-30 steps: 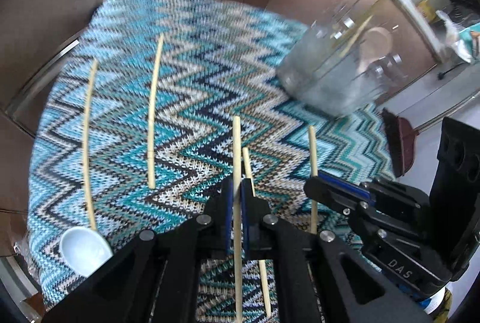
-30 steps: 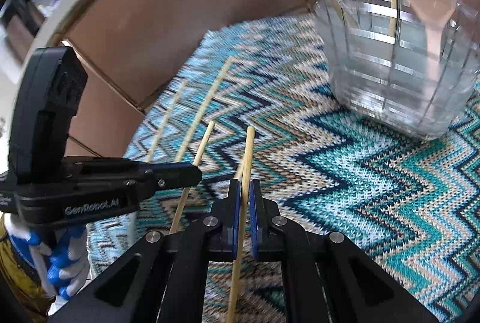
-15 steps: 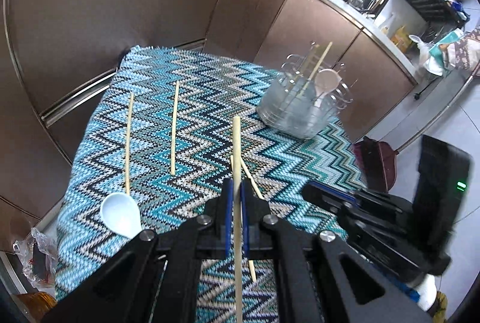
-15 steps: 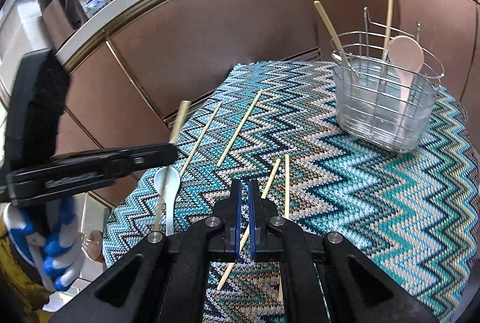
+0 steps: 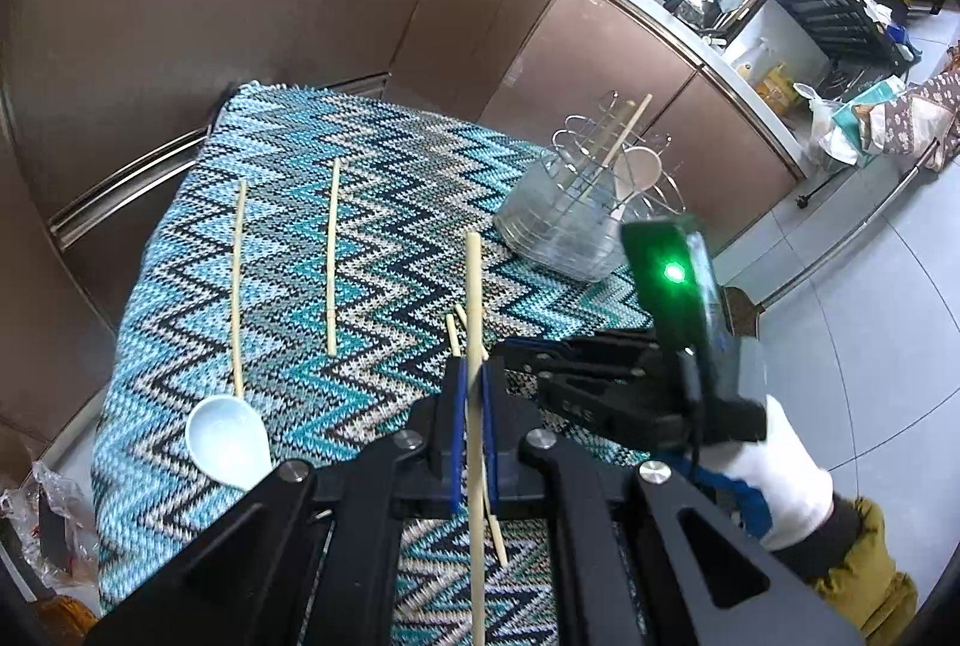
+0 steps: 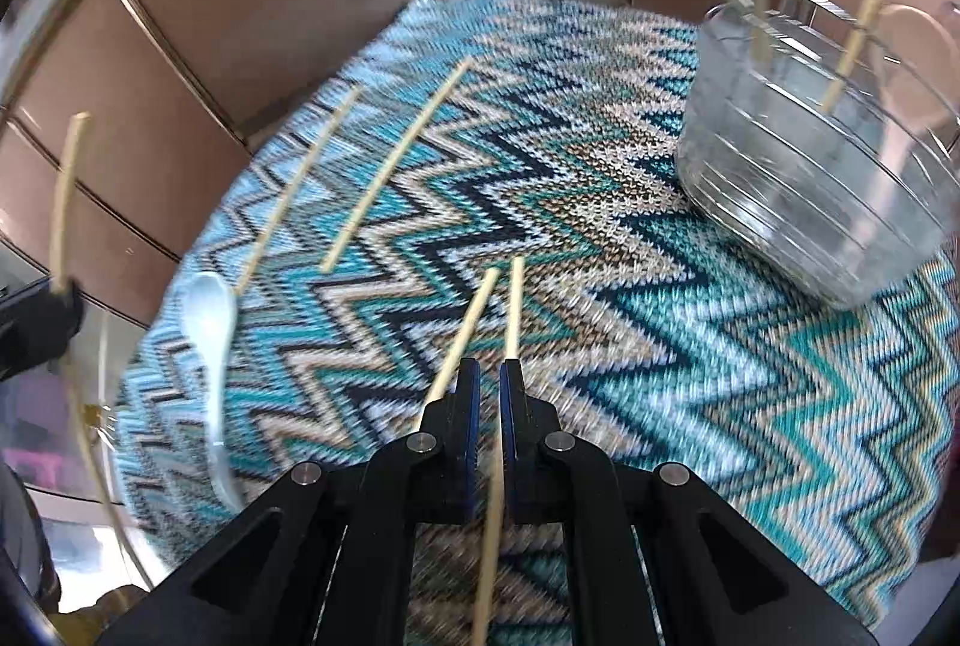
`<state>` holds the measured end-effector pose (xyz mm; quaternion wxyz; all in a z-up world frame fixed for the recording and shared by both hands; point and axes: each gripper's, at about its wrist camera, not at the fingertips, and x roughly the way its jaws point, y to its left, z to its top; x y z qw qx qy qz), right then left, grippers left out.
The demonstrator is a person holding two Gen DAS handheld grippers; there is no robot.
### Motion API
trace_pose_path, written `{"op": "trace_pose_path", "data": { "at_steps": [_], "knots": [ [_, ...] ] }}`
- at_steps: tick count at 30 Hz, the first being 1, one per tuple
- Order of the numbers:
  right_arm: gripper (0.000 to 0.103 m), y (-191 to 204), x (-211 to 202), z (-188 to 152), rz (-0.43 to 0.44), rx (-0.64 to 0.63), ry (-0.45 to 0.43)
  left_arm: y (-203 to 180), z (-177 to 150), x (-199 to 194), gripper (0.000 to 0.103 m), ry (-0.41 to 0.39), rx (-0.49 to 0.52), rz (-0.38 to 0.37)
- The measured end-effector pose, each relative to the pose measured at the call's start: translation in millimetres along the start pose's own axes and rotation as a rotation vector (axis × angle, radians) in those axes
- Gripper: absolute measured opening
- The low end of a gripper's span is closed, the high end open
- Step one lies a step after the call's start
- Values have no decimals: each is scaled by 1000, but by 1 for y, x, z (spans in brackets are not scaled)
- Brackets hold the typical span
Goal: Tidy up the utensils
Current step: 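Lift and carry the chopstick in the left tool while the right tool carries its chopstick to the holder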
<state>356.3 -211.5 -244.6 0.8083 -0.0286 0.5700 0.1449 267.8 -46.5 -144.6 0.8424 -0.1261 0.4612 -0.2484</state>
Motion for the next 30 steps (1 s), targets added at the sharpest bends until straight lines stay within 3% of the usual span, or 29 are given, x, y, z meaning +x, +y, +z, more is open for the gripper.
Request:
{"op": "trace_pose_path", "data": {
  "at_steps": [11,14,21,30],
  "knots": [
    [13,1,37,25,-33,-50,110,18,8,16,5,18,-28,-49],
    [7,4,37,27,-46,-66,106,20,7,11,5,9,-32,-39],
    [5,6,-7,2,-7,-82,-13,2,3,-10,5,-29,-23,-11],
    [5,-5,-116,-44,66,-93,-306,-63,13,-41,5,-126,9,11]
  ]
}}
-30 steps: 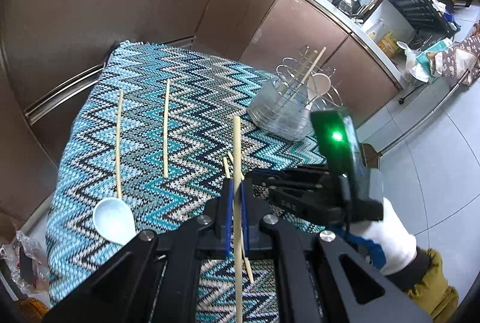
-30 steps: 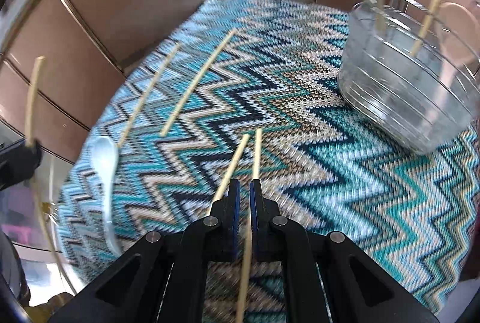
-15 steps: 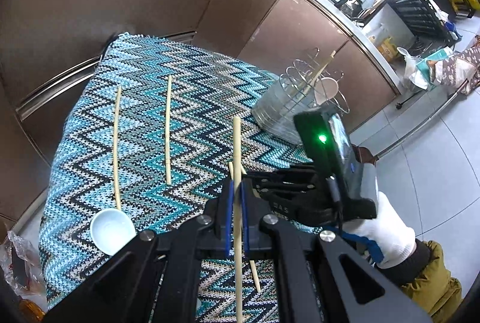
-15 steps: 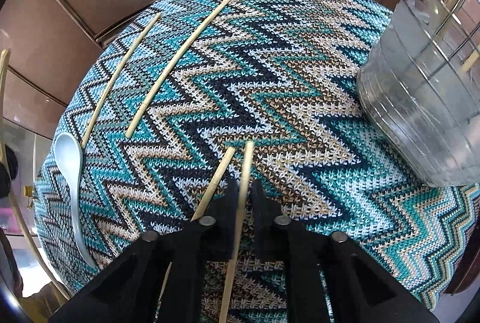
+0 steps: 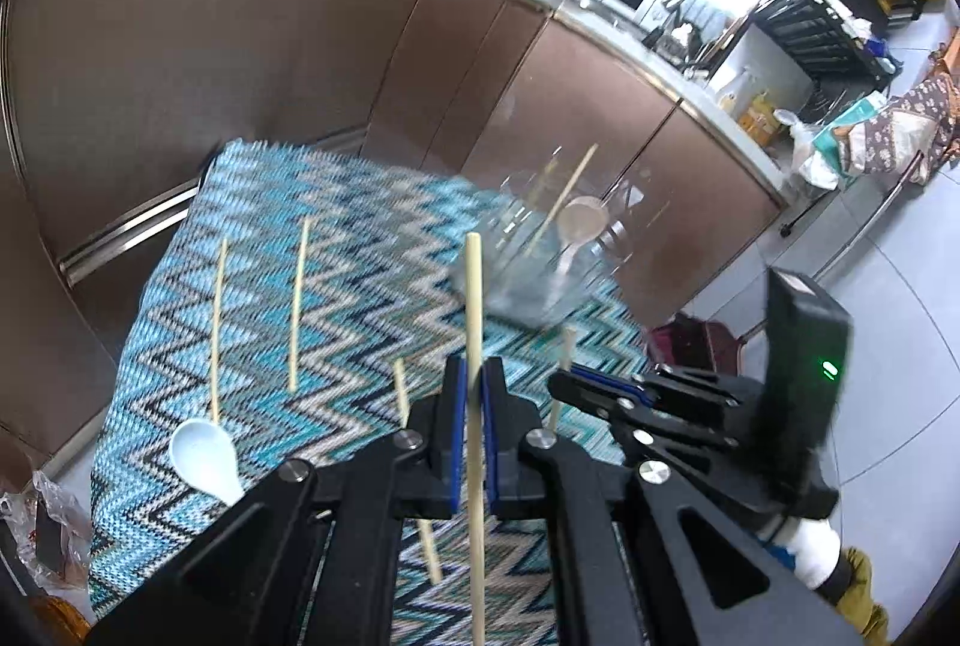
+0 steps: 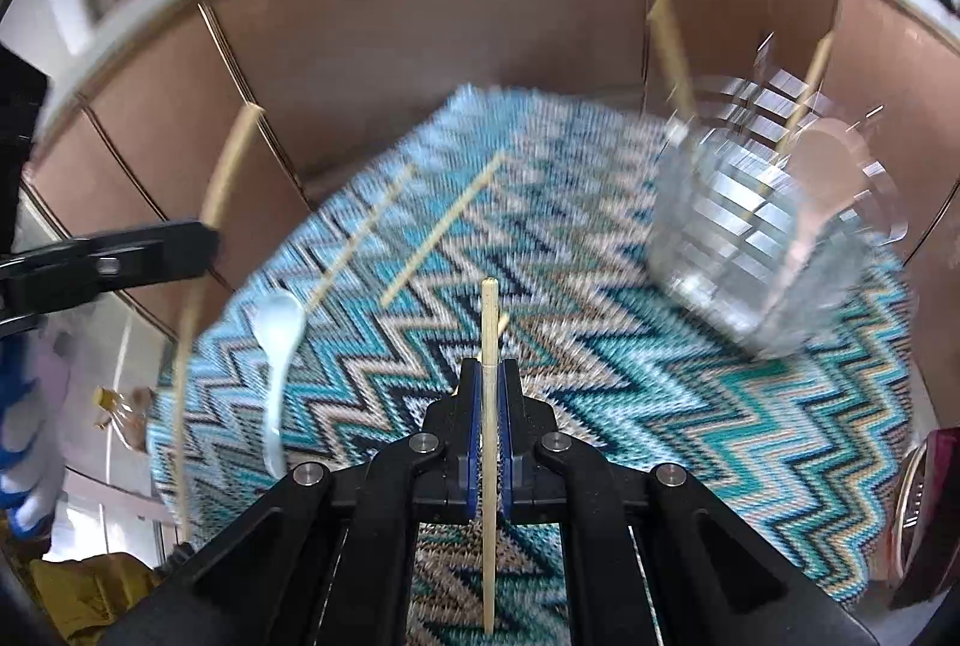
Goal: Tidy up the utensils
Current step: 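Lift and carry the chopstick in the left tool while the right tool carries its chopstick to the holder, then open the left tool over the holder while the right tool releases its chopstick into it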
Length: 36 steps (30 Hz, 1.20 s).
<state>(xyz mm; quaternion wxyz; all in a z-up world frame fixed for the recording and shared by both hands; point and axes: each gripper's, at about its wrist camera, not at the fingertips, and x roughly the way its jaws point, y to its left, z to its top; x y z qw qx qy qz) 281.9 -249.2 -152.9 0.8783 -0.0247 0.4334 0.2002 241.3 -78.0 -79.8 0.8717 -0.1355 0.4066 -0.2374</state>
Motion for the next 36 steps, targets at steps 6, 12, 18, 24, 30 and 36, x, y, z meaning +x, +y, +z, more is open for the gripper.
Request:
{"op": "trace_pose_path", "data": {
  "at_steps": [6,12,18,24,30,36],
  "knots": [
    [5,-19,-73,14,4,3,-182,-46,34,-9,5,-94,6,-27],
    [5,-45,-128,44,-20,13,-340,-85,84,-3,5,-209,31,-33],
    [5,-68,-153,87,-49,31,-516,-102,134,22,5,-357,29,26],
    [5,-87,-124,114,-94,35,-565,-101,161,76,5,-448,25,91],
    [5,-108,-74,118,-118,39,-521,-88,164,133,5,-473,6,144],
    [5,-125,-43,105,-143,51,-468,-76,145,176,5,-449,21,166]
  ]
}}
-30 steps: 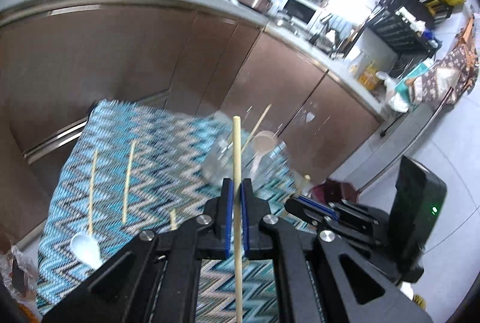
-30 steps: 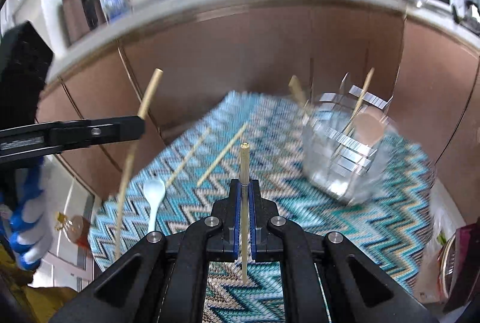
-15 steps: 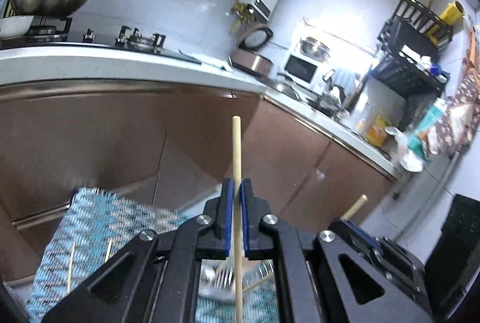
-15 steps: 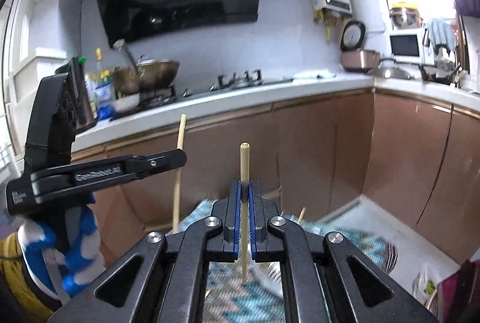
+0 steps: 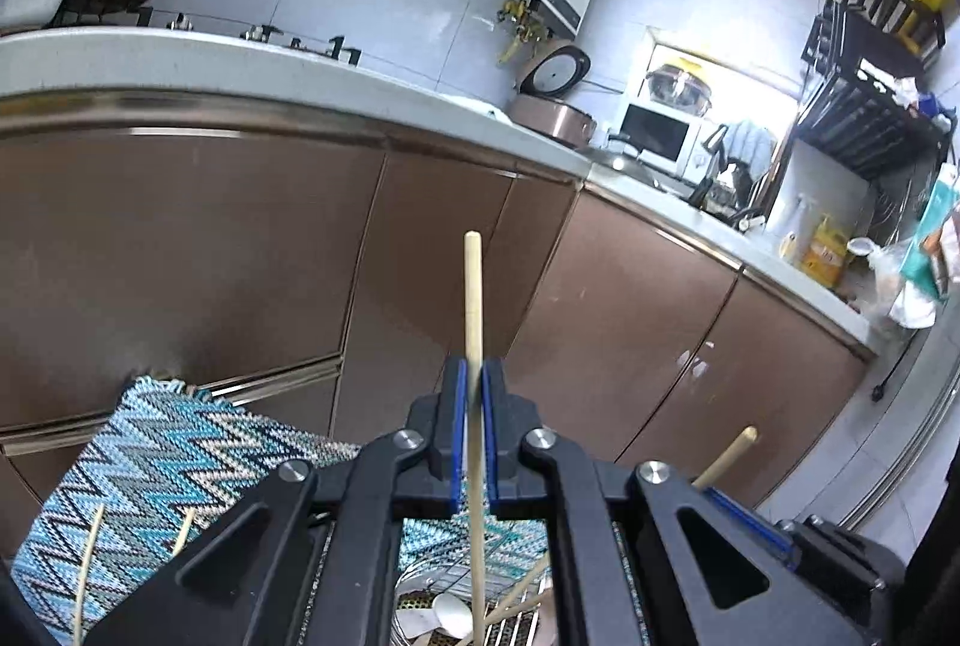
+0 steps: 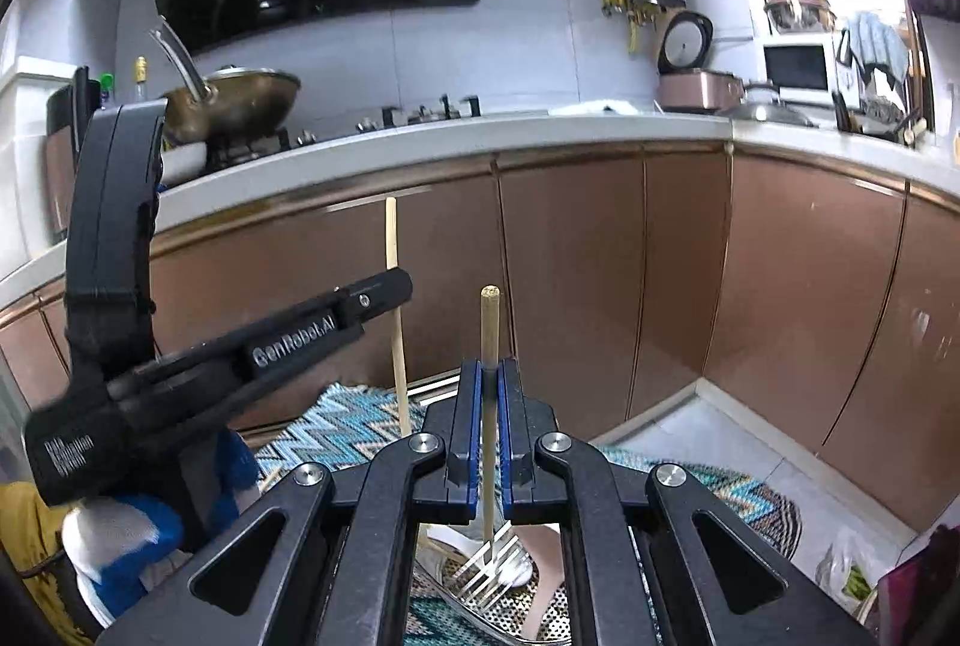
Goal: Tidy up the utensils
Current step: 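Open the left tool over the holder while the right tool releases its chopstick into it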
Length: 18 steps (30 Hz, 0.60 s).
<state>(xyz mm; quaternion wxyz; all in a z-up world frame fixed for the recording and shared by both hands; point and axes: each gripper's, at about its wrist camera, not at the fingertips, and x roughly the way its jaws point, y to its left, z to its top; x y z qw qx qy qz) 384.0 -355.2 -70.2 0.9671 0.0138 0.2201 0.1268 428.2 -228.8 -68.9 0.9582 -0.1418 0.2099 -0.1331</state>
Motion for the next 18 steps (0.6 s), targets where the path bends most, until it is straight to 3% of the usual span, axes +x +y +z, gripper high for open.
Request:
{"op": "trace_pose_path", "data": {
  "at_steps": [5,7,13,18],
  "knots": [
    [8,0,-2,-10,1,10,1,2,-12,2,10,21,15,-4],
    [17,0,-8,-11,-7,21,-4,3,-12,-5,13,25,14,-7],
    [31,2,-45,-3,-25,55,-64,3,-4,-52,17,16,35,-9],
    [52,18,-91,1,-39,78,-133,5,2,-108,31,23,47,-17]
  ]
}}
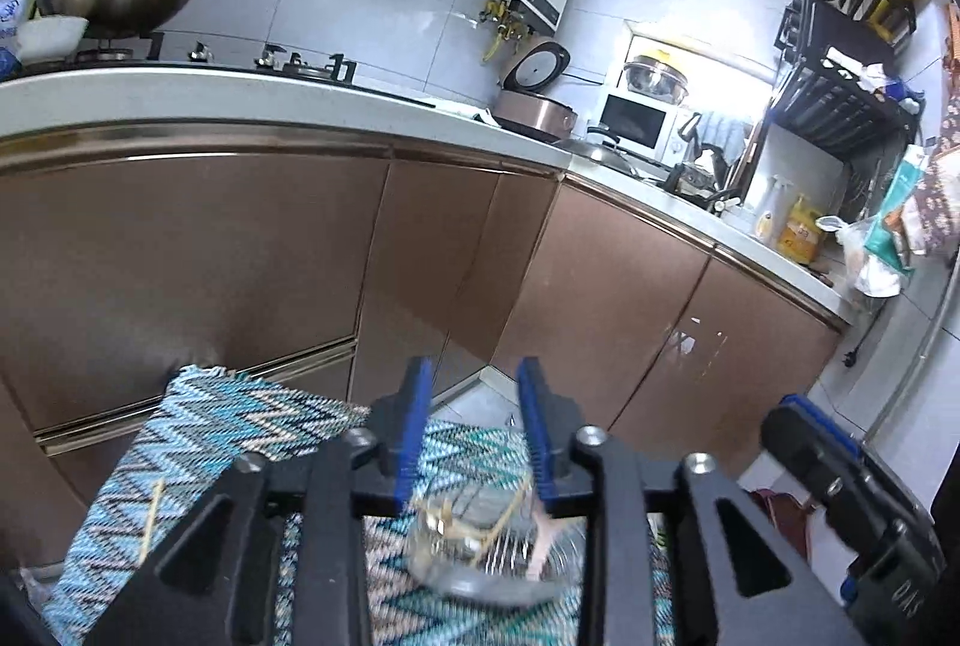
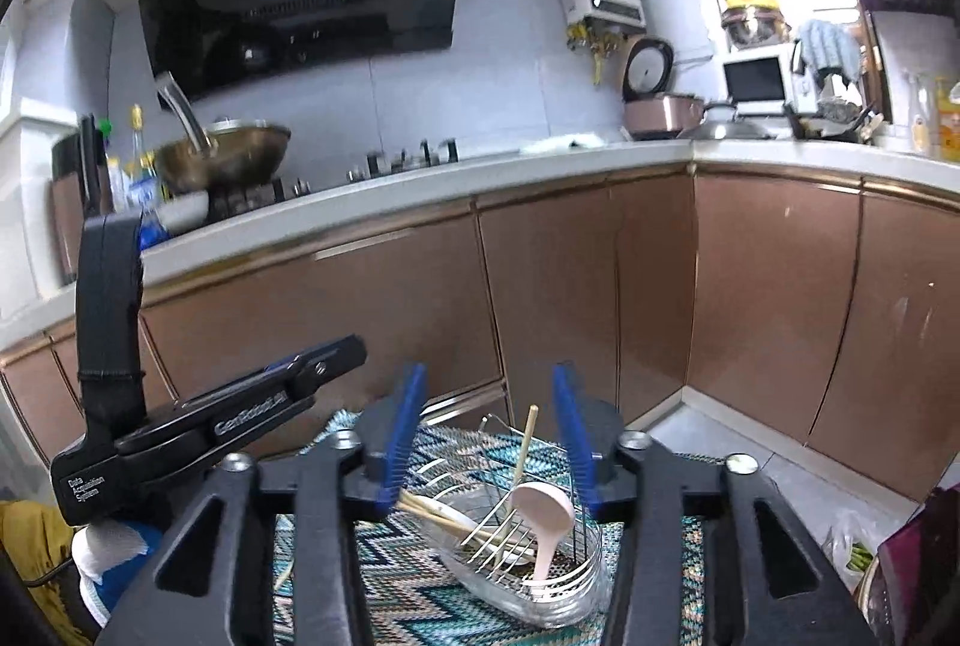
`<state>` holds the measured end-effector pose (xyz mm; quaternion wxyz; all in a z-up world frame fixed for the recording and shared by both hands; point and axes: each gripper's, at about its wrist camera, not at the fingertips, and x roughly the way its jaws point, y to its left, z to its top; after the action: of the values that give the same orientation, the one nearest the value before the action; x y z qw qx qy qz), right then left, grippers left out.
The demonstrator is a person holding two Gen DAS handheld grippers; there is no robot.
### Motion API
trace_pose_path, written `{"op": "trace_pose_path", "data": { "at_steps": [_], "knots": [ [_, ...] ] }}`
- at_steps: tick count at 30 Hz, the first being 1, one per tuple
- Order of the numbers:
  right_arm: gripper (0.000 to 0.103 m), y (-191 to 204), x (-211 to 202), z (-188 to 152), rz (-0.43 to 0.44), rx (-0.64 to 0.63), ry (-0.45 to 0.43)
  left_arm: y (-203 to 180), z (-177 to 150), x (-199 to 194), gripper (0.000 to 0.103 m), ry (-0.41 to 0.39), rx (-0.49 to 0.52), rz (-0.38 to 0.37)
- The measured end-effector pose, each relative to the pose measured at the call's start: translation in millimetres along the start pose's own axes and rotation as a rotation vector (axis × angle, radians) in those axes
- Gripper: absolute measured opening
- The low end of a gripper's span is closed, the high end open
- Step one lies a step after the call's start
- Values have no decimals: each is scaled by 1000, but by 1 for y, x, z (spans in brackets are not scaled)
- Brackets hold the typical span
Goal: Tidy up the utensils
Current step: 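Open the left tool over the holder while the right tool releases its chopstick into it, then move both tools back down toward the white spoon and chopsticks on the cloth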
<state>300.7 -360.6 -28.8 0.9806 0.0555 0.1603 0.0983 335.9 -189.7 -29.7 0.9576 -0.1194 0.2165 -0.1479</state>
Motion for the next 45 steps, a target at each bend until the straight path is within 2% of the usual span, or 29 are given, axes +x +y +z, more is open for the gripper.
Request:
{"op": "trace_pose_path", "data": {
  "at_steps": [4,7,10,12,15,24,29,32,45],
  "knots": [
    [73,14,-38,4,-23,6,-42,1,-2,-45,32,8,29,5],
    [83,23,-62,5,-44,16,-70,3,-6,-80,38,15,61,23],
    [92,30,-81,0,-70,24,-70,8,-10,-109,39,15,79,35],
    [93,37,-94,-3,-75,34,-80,13,-12,-128,39,14,92,49],
    [102,45,-110,-8,-82,42,-103,24,-15,-154,39,14,91,64],
    [103,74,-142,-30,-73,58,-153,61,-25,-221,41,-29,131,138],
    [103,87,-146,-42,-43,70,-145,85,-33,-238,41,6,107,145],
    [103,93,-138,-49,1,73,-86,96,-39,-241,41,33,80,139],
    [103,104,-126,-79,9,63,96,154,-71,-232,41,162,-70,162]
  ]
}}
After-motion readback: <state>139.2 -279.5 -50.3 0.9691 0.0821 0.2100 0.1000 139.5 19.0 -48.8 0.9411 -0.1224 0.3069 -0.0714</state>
